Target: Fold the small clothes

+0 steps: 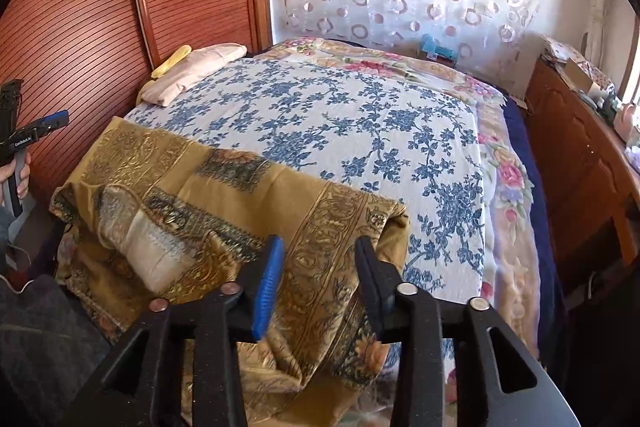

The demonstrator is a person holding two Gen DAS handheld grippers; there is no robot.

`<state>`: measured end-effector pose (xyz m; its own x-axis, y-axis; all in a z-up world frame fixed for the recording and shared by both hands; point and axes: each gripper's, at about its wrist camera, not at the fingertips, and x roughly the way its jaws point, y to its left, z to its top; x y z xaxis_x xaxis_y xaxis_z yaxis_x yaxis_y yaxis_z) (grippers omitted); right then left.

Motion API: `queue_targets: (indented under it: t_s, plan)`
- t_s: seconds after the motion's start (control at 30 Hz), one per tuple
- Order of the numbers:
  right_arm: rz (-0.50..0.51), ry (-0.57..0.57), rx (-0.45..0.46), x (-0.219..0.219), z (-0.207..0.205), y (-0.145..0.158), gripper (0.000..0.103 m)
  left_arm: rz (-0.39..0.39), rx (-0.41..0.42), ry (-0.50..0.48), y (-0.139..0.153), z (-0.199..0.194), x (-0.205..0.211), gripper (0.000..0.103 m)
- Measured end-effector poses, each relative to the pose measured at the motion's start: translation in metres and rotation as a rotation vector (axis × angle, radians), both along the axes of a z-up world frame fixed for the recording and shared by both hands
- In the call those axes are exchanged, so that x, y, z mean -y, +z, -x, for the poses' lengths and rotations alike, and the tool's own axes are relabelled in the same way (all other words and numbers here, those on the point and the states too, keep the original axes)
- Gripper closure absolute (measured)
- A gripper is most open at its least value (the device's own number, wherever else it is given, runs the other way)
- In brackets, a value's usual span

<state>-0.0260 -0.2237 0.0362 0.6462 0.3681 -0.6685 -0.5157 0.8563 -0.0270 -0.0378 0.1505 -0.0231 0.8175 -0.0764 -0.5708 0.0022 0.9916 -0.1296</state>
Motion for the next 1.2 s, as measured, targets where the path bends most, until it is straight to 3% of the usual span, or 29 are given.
queue_targets:
  t_s: [0.3, 0.6, 0.8, 1.2]
  plan:
    - [-0.023, -0.056, -0.019, -0.002, -0.053, -0.029, 0.056, -0.045, -0.023, 0.002, -0.018, -0.05, -0.009, 0.03]
    - [-0.037, -0.139, -0.034, -0.003, -0.095, -0.05, 0.05, -0.058, -0.162, 0.013, -0.056, -0.092, -0.019, 0.031]
    - [-0.056, -0.18, -0.076, 0.0, -0.118, -0.064, 0.049, -0.051, -0.236, 0.07, -0.075, -0.097, -0.034, 0.031]
    - [-0.059, -0.168, -0.114, -0.005, -0.125, -0.077, 0.049, -0.081, -0.244, 0.048, -0.083, -0.102, -0.029, 0.03]
